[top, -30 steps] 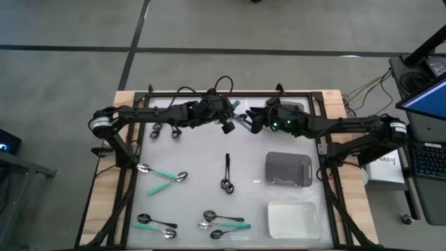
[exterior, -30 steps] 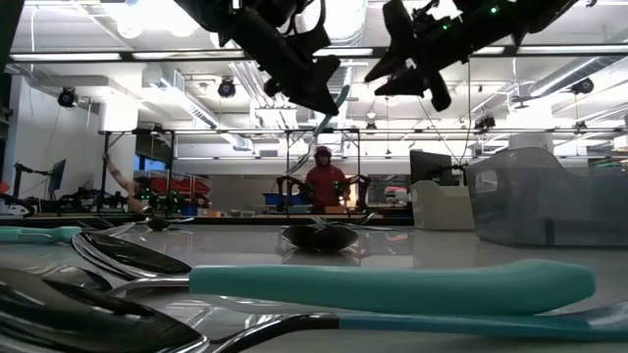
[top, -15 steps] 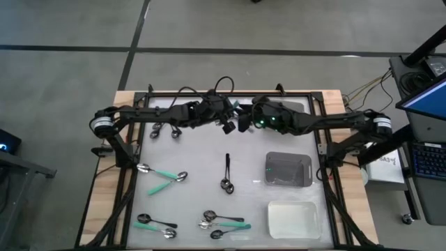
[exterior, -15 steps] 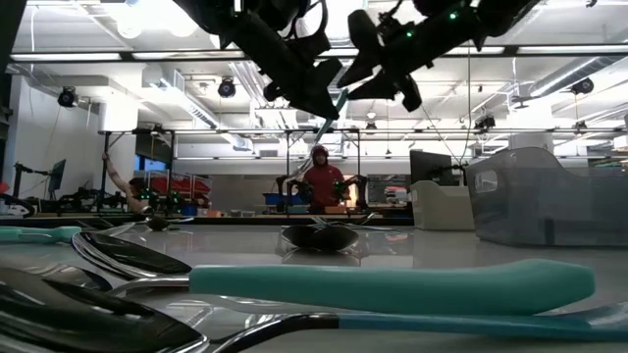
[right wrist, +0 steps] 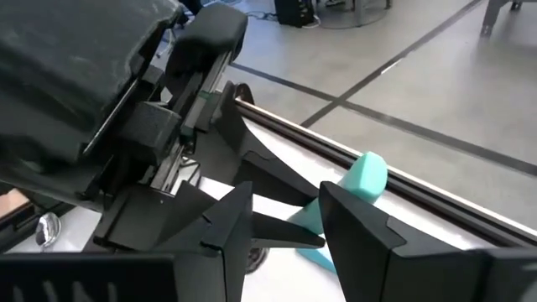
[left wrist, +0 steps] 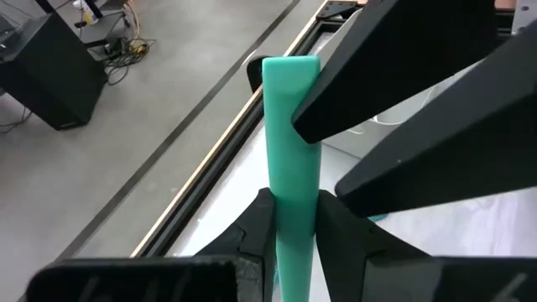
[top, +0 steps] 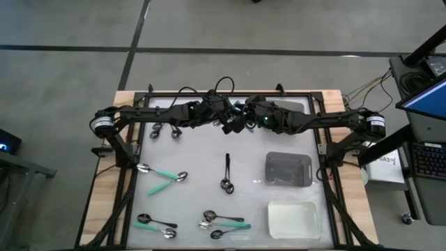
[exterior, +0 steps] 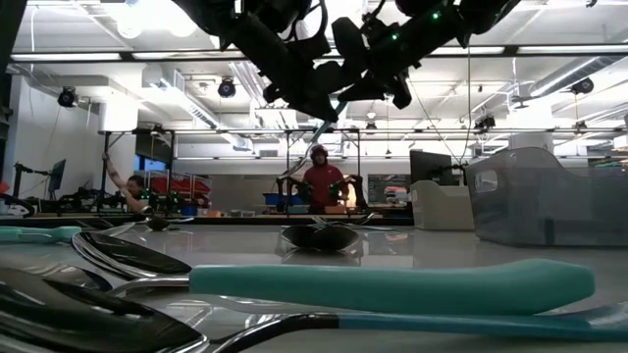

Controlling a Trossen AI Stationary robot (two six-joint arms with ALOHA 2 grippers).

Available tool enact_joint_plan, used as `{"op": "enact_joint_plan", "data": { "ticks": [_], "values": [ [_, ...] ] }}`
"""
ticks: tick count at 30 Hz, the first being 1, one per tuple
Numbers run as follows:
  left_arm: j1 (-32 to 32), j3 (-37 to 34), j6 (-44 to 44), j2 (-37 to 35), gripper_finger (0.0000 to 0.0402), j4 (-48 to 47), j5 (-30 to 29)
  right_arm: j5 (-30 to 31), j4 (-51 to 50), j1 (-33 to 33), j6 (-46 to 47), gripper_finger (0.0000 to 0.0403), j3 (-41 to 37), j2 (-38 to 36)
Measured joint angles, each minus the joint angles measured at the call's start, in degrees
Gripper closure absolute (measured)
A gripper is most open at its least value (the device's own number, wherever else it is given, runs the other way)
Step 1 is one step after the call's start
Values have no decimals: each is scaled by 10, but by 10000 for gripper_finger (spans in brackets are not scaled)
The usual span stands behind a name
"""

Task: Sort silverware by color (type)
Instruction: Put the light blue spoon into the gray bin

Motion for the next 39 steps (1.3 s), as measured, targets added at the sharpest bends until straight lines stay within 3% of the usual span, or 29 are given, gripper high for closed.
{"op": "enact_joint_plan", "data": {
  "ticks": [16, 22, 30, 39],
  "values": [
    [-1, 0, 1, -1, 352, -3, -22, 6, -45, 0, 11, 270, 0, -17],
    [-9, 0, -3, -1, 352, 10, 35, 5, -43, -3, 11, 273, 0, -13],
    [-17, 0, -5, -1, 351, 16, 51, 5, -40, -4, 9, 272, 0, -13],
    [-17, 0, -7, -1, 351, 28, 48, 3, -37, -4, -21, 363, 0, -13]
  ]
}}
